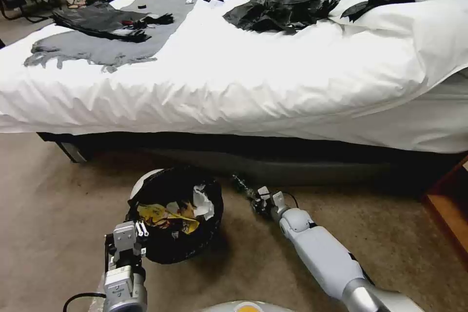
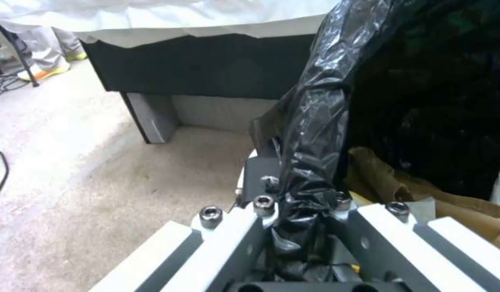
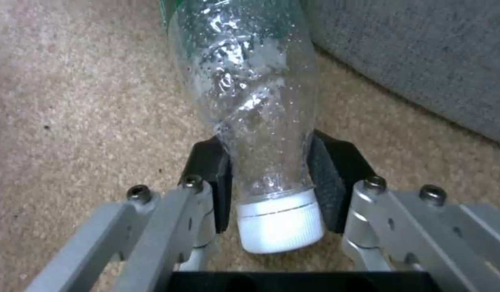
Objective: Pick up the trash bin, then pick up the garbage from the floor and place it into the trash bin.
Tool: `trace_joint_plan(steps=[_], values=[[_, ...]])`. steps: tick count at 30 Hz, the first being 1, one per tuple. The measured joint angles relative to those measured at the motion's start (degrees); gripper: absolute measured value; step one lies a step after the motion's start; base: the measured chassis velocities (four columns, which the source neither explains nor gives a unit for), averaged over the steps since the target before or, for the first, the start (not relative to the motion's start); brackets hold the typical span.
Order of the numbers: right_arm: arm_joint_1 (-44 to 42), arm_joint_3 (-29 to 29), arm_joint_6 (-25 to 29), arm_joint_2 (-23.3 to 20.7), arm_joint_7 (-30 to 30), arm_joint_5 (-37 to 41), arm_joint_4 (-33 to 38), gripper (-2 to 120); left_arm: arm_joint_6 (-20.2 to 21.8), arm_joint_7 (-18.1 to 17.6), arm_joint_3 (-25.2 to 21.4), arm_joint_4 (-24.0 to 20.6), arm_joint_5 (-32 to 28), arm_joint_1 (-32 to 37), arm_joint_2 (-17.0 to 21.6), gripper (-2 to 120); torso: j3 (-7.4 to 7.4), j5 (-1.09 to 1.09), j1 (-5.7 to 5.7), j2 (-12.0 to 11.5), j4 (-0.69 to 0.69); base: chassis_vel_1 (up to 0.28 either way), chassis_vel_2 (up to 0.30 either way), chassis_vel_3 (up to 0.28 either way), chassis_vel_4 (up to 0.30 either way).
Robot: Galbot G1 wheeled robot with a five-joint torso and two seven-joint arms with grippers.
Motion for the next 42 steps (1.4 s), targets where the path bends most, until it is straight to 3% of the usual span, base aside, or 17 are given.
trace_joint_plan(steps=[5,8,10,12,14,16,25,28,30,35,42], values=[[-3.00,0.20,0.10,-1.37,1.26,1.84,6.75,29,0.03,0.00,0.01,0.02,-0.03,-0.13,0.13,0,0.00,0.00,0.01,0.00,-0.02,0.000,0.000,0.000,0.000],[-8.24,0.90,-1.17,-3.34,2.01,3.03,17.97,29,0.14,0.05,0.14,0.37,-0.02,-0.41,0.28,0,0.00,0.00,0.00,0.00,-0.02,0.000,0.000,0.000,0.000],[-8.95,1.05,-1.32,-3.64,2.02,3.05,19.65,29,0.16,0.05,0.15,0.38,-0.02,-0.45,0.30,0,0.00,-0.02,0.00,0.00,-0.02,0.000,0.000,0.000,0.000],[-12.17,1.61,-1.53,-4.93,1.99,3.18,26.74,28,0.25,0.10,0.12,0.31,-0.04,-0.54,0.49,0,0.00,0.00,0.00,0.00,-0.01,0.000,0.000,0.000,0.000],[-12.85,1.80,-1.54,-5.23,1.96,3.23,28.21,28,0.26,0.12,0.10,0.28,-0.07,-0.54,0.56,0,0.00,0.01,0.00,0.00,-0.01,0.000,0.000,0.000,0.000],[-16.01,2.63,-1.49,-6.25,1.65,3.80,34.36,28,0.26,0.13,-0.01,0.23,-0.22,-0.50,0.79,0,0.00,0.01,0.00,0.00,-0.01,0.000,0.000,0.000,0.000],[-21.40,3.87,-1.26,-8.16,0.94,4.84,45.73,28,0.28,0.17,0.17,0.24,-0.25,-0.78,0.85,0,0.00,0.00,0.00,0.00,-0.01,0.000,0.000,0.000,0.000],[-24.33,4.80,1.43,-9.42,-0.30,5.20,52.11,28,0.38,0.23,0.39,0.61,-0.19,-1.06,0.92,0,0.00,0.00,0.00,0.00,0.00,0.000,0.000,0.000,0.000],[-24.71,4.92,2.01,-9.59,-0.57,5.26,52.86,28,0.40,0.23,0.42,0.68,-0.18,-1.11,0.94,0,0.00,0.00,0.00,0.01,0.00,0.000,0.000,0.000,0.000],[-27.56,5.39,9.34,-10.71,-6.48,7.39,57.44,28,0.49,0.28,0.71,1.46,-0.02,-1.46,1.10,0,0.00,0.00,0.00,0.00,0.00,0.000,0.000,0.000,0.000],[-29.05,4.69,12.97,-11.65,-12.83,9.08,62.24,28,0.56,0.31,1.05,1.77,0.21,-1.66,1.13,0,0.00,0.00,0.00,0.01,0.00,0.000,0.000,0.000,0.000]])
